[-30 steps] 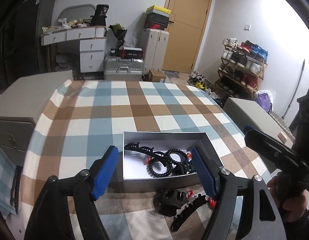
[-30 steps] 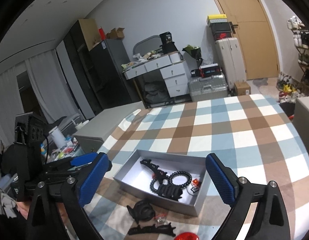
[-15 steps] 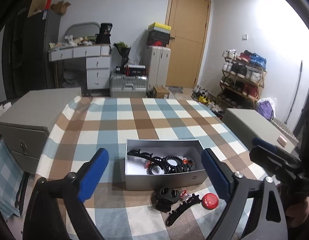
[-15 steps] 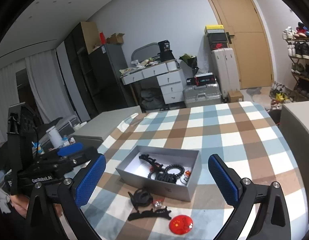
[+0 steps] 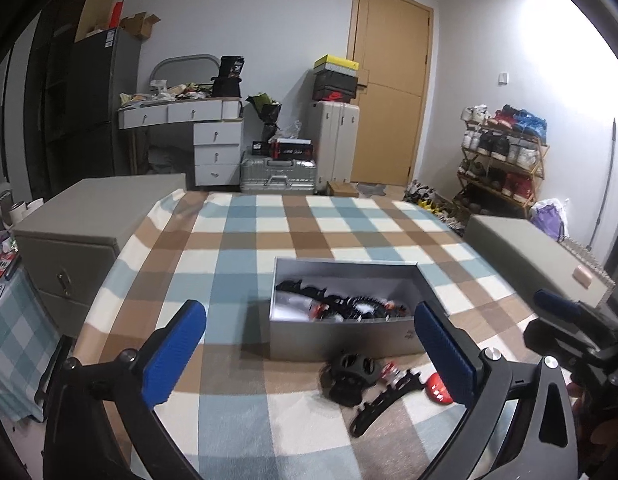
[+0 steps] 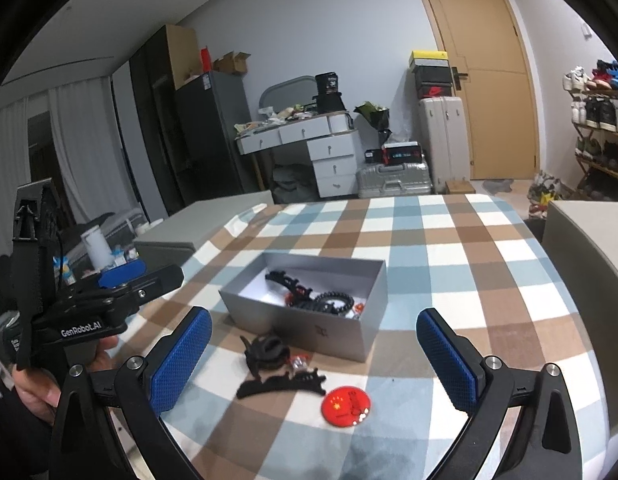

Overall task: Organize jewelry
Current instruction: 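Lift both tools out of the box back over the table, then grasp the red 'I China' badge with the right tool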

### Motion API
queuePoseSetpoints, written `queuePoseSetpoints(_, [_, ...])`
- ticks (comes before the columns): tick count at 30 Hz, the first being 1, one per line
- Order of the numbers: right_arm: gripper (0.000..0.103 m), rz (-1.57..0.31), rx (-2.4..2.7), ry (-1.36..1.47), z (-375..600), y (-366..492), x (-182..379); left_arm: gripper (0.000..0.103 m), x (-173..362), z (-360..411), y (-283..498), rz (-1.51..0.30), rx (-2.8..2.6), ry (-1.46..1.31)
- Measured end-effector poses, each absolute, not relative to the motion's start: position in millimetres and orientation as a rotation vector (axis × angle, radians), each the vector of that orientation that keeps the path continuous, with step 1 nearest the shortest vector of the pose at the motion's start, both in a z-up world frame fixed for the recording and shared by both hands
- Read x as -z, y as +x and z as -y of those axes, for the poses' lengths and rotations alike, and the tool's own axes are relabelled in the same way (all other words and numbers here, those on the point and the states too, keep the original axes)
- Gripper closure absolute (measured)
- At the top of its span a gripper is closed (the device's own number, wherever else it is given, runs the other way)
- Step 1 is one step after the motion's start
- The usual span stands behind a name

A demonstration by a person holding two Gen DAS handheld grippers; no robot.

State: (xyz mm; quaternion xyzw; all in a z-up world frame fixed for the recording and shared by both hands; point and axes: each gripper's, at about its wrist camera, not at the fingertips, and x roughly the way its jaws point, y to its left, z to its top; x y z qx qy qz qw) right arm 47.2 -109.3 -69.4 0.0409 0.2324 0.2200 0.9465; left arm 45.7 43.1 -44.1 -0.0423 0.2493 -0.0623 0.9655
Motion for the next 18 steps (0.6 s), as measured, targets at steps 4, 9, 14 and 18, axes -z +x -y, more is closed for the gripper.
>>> queuePoseSetpoints(4, [0.000,-0.501,-0.436,0.043,107,45,83,0.002,58,-44,43,-0.535,0.096,-0.091])
queuePoseSetpoints(9, [0.000,-0.575,-0.413,-0.001,106,49,109,0.002,77,-45,40,-0.584,0.085,-0.107])
queuePoseSetpoints(14, [0.000,-0.638,-0.401,-0.033,107,53,131,0.002,88,-43,37,-0.615,0.098,-0.109])
queuePoseSetpoints(18, [0.007,-0.670,-0.404,-0.050,105,57,142,0.002,94,-42,37,-0.643,0.125,-0.125])
